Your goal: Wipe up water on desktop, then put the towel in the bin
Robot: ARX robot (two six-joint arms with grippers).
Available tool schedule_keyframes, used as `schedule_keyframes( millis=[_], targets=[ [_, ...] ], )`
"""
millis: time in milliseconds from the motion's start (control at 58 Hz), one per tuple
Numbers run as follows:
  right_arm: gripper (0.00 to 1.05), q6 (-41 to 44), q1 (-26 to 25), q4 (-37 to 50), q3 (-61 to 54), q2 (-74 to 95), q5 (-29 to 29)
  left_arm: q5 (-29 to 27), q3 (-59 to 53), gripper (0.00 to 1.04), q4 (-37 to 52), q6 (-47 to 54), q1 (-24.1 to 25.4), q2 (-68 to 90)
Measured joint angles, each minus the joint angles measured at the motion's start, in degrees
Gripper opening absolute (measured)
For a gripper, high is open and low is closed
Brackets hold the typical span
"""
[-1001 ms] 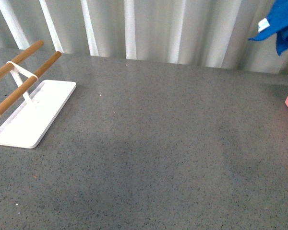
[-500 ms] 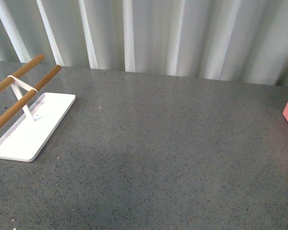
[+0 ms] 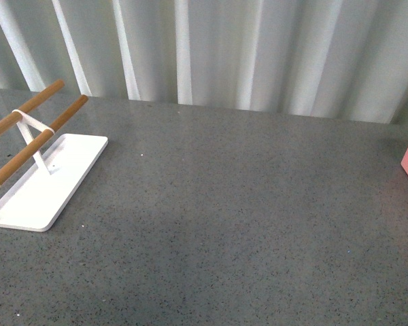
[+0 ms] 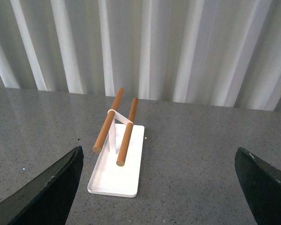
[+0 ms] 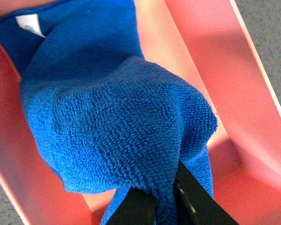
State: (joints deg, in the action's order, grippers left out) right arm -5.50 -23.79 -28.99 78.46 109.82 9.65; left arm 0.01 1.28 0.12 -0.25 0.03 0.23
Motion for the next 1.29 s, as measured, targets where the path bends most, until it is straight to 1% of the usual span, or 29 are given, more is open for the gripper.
schedule_keyframes(
  millis=[121,138,224,345,414,535,587,621,690,863,1018,1173,1294],
  targets=[
    [0.27,-2.1,-0.2,-2.7,0.5,0.1,-0.5,0.0,0.0,0.98,0.0,0.0,0.0,0.0],
    [0.28,-2.4,-0.2,-3.1,0.6,0.1,-0.6,0.0,0.0,0.98,0.0,0.0,0.0,0.0],
    [0.43,-5.0,-0.2,-5.3,0.6,0.0,-2.4,0.0,0.0,0.98,0.0,0.0,0.0,0.0],
    [0.60,-7.9,0.0,-6.0,-0.1,0.0,-5.1,0.0,0.0,0.98,0.0,0.0,0.0,0.0],
    [0.73,-9.5,-0.1,-6.1,-0.3,0.0,-7.5,0.0,0.0,0.98,0.0,0.0,0.0,0.0],
    [0.90,-11.5,-0.8,-6.3,-0.9,0.0,-8.2,0.0,0.0,0.98,0.0,0.0,0.0,0.0],
    [0.99,-12.8,-1.5,-6.2,-1.2,0.0,-9.8,0.0,0.0,0.98,0.0,0.0,0.0,0.0],
    [1.00,-13.5,-1.9,-6.1,-1.4,0.0,-11.0,0.0,0.0,0.98,0.0,0.0,0.0,0.0],
    [0.97,-14.9,-2.8,-4.7,-2.5,0.0,-14.0,0.0,0.0,0.98,0.0,0.0,0.0,0.0],
    [0.98,-18.4,-5.0,0.3,-5.1,0.0,-20.9,0.0,0.0,0.98,0.0,0.0,0.0,0.0],
    [0.98,-18.8,-5.9,2.8,-6.2,0.1,-21.4,0.0,0.0,0.98,0.0,0.0,0.0,0.0],
    [0.98,-18.7,-5.8,4.6,-6.4,1.0,-23.6,0.0,0.0,0.98,0.0,0.0,0.0,0.0],
    [0.98,-18.1,-5.7,5.8,-6.2,2.6,-23.9,0.0,0.0,0.98,0.0,0.0,0.0,0.0]
  ],
)
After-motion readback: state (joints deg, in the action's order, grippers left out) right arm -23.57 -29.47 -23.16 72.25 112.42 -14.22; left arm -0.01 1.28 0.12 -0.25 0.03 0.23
